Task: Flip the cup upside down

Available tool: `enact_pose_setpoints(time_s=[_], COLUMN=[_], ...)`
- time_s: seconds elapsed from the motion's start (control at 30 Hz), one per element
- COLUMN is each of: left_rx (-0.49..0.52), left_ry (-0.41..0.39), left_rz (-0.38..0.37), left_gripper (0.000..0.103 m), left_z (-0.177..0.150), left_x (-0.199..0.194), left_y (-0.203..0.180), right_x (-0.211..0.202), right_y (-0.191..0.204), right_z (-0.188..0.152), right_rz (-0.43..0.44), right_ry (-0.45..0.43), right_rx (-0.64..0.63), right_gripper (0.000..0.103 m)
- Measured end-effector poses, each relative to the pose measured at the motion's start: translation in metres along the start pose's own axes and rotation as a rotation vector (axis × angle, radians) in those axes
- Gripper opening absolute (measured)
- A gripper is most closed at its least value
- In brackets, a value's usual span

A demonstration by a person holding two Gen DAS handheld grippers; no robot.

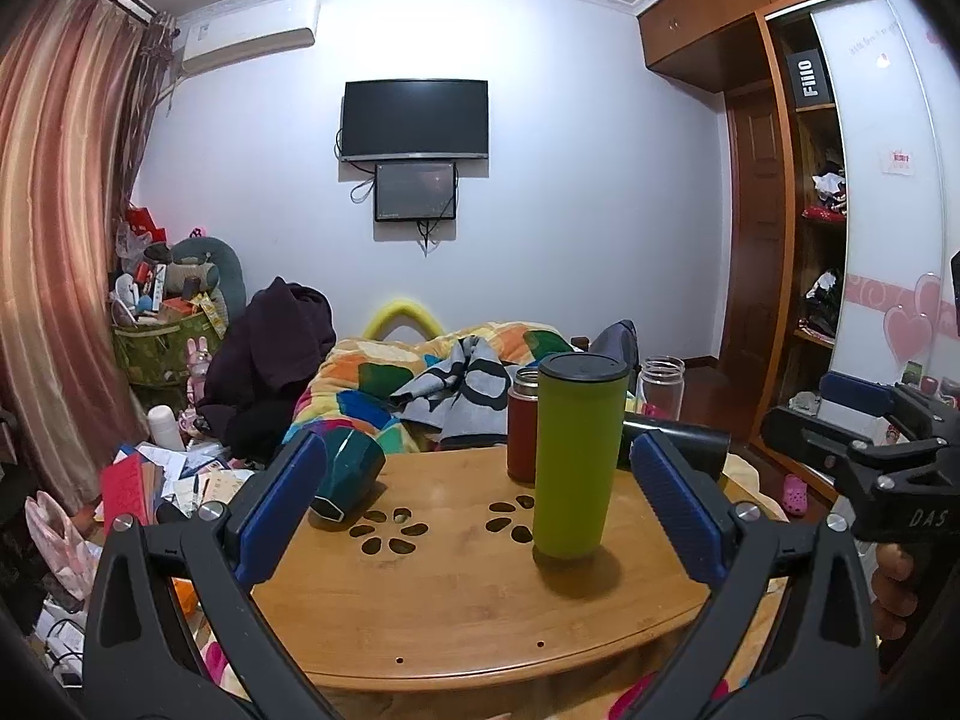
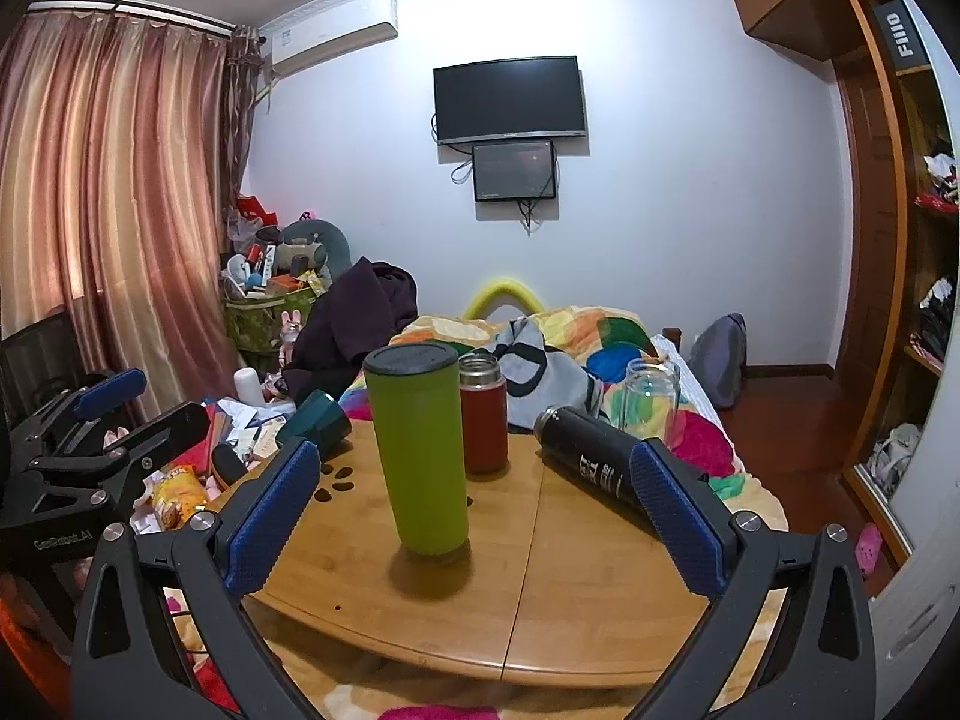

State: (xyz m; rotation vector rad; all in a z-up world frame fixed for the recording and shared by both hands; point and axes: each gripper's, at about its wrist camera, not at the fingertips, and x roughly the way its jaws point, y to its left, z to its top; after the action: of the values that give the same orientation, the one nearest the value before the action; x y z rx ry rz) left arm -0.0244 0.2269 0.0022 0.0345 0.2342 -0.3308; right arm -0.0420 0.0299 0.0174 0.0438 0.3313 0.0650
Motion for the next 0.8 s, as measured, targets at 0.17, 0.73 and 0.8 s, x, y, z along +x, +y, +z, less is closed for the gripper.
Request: enact_pose_setpoints(time_s=[0.17, 0.73, 0.8], left_rx=[0.01, -0.014, -0.014], left_ry=[-0.008, 0.018, 0.018], left_rz=[0.001, -0.011, -0.013], left_gripper=[0.103, 0.103, 0.103], left_z=[-0.0023, -0.0075, -0.0075], left_x=[-0.0035, 0.0004, 0.0002], left_y=[-0.0051, -0.0027, -0.003], right_x=[-0.0012, -0.0017, -0.0015], right_y=[0.0028, 0.0025, 0.0032], right_z=[-0.0025, -0.0028, -0.0026], right_rz=[-0.016, -0.017, -0.016], right_ry=[0.004, 0.004, 0.003], right_rx=[0.002, 0.005, 0.005], right_gripper=[0.103, 0.103, 0.103])
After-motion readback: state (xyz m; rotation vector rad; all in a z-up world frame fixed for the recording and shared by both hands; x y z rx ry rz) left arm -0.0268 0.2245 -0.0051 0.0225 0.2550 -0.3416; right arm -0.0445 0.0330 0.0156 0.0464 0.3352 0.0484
